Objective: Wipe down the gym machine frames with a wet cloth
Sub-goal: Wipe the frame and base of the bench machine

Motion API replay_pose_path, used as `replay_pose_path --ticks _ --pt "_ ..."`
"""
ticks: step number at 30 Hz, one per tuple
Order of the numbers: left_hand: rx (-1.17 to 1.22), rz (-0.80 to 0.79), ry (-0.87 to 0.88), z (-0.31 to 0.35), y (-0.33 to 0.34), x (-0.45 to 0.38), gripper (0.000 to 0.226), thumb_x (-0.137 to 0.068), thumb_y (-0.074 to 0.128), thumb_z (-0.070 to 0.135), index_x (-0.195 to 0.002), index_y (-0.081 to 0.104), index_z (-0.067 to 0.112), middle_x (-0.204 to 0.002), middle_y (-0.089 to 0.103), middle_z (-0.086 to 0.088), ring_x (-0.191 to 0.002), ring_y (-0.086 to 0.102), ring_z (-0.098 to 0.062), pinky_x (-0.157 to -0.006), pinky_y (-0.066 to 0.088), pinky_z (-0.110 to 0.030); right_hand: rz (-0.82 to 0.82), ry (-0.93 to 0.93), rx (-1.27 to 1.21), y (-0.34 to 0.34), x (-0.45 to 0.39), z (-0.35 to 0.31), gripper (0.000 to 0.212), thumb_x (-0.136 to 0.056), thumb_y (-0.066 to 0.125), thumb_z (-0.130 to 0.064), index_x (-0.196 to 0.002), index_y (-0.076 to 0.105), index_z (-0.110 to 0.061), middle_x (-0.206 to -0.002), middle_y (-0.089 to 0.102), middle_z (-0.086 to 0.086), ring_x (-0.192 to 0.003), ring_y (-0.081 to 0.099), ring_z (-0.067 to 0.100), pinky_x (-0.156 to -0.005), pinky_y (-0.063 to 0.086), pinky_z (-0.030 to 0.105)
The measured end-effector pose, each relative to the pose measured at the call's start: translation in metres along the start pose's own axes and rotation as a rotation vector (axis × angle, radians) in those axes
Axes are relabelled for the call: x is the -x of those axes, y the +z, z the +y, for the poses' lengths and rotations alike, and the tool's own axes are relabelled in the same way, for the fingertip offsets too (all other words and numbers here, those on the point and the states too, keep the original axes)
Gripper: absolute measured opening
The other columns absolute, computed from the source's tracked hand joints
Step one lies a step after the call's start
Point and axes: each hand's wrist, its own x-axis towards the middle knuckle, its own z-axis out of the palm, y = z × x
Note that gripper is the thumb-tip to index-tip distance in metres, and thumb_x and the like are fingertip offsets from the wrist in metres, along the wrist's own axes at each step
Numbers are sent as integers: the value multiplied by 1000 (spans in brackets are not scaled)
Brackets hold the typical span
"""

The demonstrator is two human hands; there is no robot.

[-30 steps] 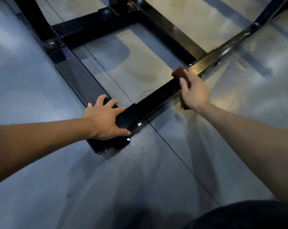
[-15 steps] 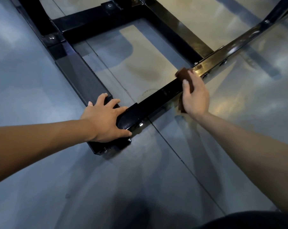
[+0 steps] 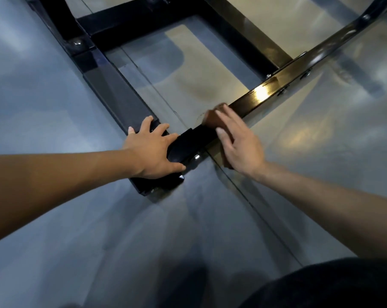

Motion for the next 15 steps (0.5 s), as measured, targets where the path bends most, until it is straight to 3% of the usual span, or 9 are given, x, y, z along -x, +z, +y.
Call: replay_pose_path --ticks 3,9,12,15 --pt "-9 -24 7 3 0 -3 96 -83 47 85 -160 21 33 -168 11 2 -154 -8 -38 -117 16 -73 -99 -143 8 -7 1 3 47 -110 48 -33 -156 44 -26 -167 32 -11 -147 41 11 -114 38 25" --pt "-78 -28 116 -12 -1 9 114 -78 48 89 -163 7 23 -170 0 2 -156 -10 -37 -120 16 -68 -45 128 134 -35 -34 25 51 -110 41 -42 -159 38 -28 -169 30 -5 -149 39 23 -120 36 41" --pt "-86 -31 206 -39 -6 22 102 -86 37 86 -164 10 24 -171 1 7 -158 -7 -25 -121 23 -55 -125 -48 186 -18 -11 -13 53 -109 38 -45 -160 36 -28 -170 27 -3 -143 48 31 -114 43 45" --pt "-110 -7 285 -64 -4 27 77 -102 23 65 -164 12 20 -172 2 1 -158 -5 -19 -127 13 -43 -200 -218 144 13 27 -61 55 -108 38 -47 -159 39 -28 -170 26 -8 -124 62 40 -100 53 51"
